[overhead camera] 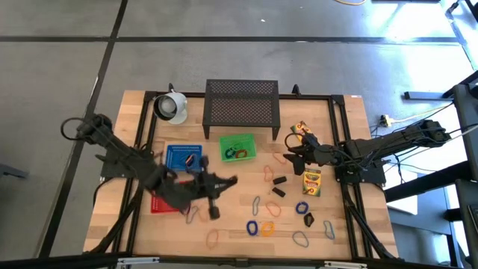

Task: Pick & Place Office Desk Supplies
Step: Put the black rubber band into the blue bin

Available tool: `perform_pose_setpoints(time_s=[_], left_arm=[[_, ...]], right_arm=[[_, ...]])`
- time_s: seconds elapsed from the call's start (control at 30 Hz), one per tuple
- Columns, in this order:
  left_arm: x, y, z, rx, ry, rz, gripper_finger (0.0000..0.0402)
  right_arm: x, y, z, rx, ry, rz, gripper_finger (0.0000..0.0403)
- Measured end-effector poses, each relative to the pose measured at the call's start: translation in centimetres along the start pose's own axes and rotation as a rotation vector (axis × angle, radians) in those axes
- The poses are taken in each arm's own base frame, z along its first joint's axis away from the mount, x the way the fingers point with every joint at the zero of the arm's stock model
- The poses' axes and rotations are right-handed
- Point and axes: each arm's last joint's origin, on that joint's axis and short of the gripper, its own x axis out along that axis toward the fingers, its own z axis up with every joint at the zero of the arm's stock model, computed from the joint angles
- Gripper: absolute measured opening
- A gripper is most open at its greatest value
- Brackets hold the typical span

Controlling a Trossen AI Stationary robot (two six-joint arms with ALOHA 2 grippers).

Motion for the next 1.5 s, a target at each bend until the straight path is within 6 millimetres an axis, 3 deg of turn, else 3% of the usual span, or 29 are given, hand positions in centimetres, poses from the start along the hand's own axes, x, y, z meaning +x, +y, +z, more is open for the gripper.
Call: perform_pose_setpoints(time_s=[0.23,0.4,0.57,0.73,0.93,1.1,1.27,1.5], left_arm=[[1.2,1.8,3.2,-0.063,-0.203,-0.016,0.0009],[2.0,2.6,3.4,-0.099,-0.21,-0.039,0.0023],[2.1,3.5,2.8,-0.166,-0.154,0.136,0.0051],[0.6,5.5,2.4,-0.169,-0.024,0.16,0.0074],[-3.7,10.6,2.4,-0.245,0.181,0.176,0.0066],[-6.2,13.7,-0.9,-0.3,0.383,0.18,0.0053],[-7.2,15.4,-6.3,-0.341,0.524,0.179,0.005],[-7.8,17.3,-13.8,-0.423,0.631,0.322,0.0049]], right_arm=[[0.0,0.1,-0.2,0.042,0.054,0.047,0.0208],[0.0,0.3,-0.3,0.053,0.096,0.083,0.0208],[0.0,0.3,-0.3,0.053,0.104,0.09,0.0208],[0.0,0.3,-0.3,0.072,0.099,0.084,0.0208],[0.0,0.1,-0.1,0.072,0.053,0.045,0.0208],[0.0,0.0,0.1,0.096,-0.006,0.003,0.0208],[0.1,0.1,0.3,0.113,-0.019,0.008,0.0208],[0.3,-0.3,0.6,0.129,-0.037,-0.017,0.0208]])
